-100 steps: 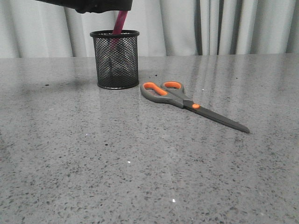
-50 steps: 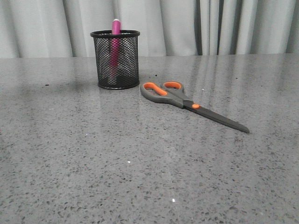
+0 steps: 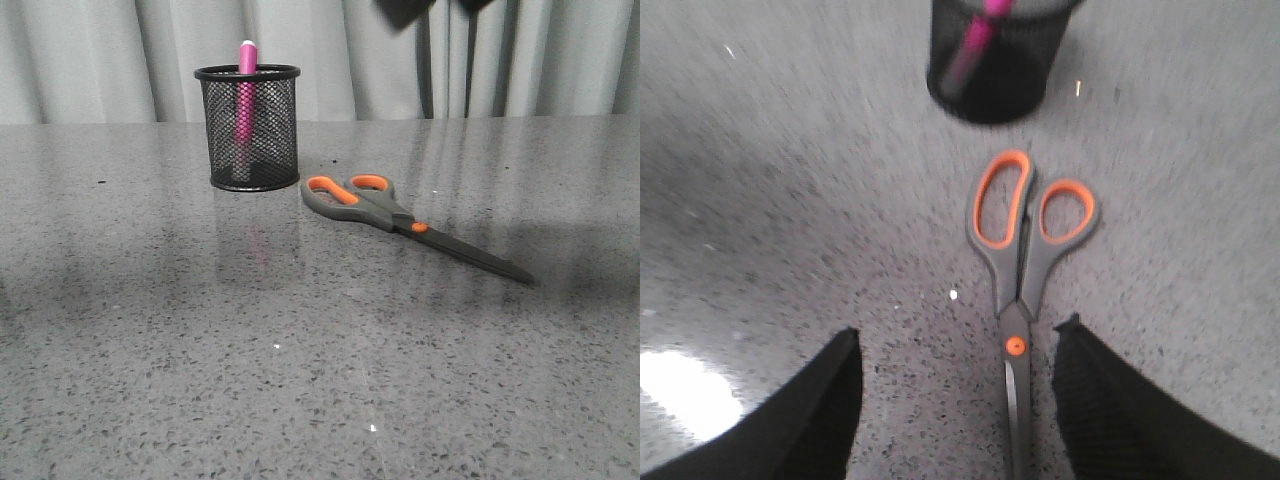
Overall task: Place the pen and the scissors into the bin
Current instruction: 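Lower the right gripper onto the scissors and grasp them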
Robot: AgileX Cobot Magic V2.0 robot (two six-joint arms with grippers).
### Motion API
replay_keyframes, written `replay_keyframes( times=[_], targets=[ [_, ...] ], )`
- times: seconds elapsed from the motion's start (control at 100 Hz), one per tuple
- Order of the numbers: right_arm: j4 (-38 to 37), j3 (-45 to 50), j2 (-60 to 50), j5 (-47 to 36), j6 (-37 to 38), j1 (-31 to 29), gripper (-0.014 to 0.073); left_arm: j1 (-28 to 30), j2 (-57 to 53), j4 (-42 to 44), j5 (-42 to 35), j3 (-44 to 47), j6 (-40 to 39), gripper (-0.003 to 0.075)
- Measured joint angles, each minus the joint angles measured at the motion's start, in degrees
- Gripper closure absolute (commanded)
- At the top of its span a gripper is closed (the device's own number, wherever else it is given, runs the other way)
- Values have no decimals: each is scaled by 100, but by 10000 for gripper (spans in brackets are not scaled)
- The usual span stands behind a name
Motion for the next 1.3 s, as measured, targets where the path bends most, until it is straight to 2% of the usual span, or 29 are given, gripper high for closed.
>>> replay_keyframes(
  times=[0.2,0.38,0.55,0.6,0.86,1.3],
  targets=[
    [266,-1460,1491,1250,0,-398,212,0,-1153,337,-413,992,-98,624],
    [618,-1871,2135,1491,-222,-714,204,0,-1991,359,-666,1911,-98,624],
    [788,-1871,2372,1556,-272,-749,59,0,-2373,375,-868,2529,-98,624],
    [812,-1871,2421,1556,-272,-749,31,0,-2413,375,-880,2606,-98,624],
    [813,-1883,2757,1556,-282,-752,34,-21,-2427,8,-993,2668,-101,624],
    [669,-1928,3230,1387,-282,-856,46,-21,-2454,-16,-863,2668,-110,624]
  ],
)
